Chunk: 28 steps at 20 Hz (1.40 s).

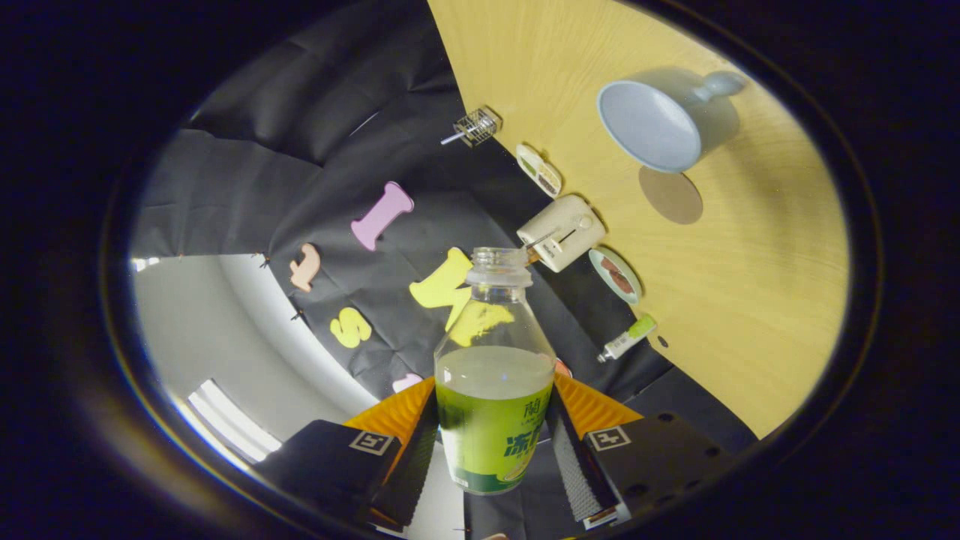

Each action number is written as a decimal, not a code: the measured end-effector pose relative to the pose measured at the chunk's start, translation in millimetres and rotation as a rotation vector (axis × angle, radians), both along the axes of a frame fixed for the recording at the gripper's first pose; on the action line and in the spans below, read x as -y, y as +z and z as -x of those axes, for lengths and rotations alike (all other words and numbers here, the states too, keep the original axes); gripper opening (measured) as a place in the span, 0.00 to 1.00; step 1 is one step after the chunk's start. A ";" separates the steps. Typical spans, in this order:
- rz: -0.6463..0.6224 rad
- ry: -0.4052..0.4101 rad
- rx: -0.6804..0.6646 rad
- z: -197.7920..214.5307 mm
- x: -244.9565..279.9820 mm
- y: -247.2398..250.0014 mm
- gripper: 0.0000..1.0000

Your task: Take the bottle from table, then pour the juice into the cup, finally place the bottle on the coaster

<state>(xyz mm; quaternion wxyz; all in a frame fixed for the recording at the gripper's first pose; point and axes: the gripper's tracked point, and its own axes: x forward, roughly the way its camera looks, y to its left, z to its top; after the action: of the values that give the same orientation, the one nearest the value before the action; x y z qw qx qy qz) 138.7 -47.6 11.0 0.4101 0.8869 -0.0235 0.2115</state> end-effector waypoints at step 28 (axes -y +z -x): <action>0.834 -0.084 -0.140 -6.7 -13.7 -34.9 0.79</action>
<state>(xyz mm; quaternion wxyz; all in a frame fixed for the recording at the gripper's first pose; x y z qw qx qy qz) 145.4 -33.9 -23.9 0.7428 0.6554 0.0557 0.1250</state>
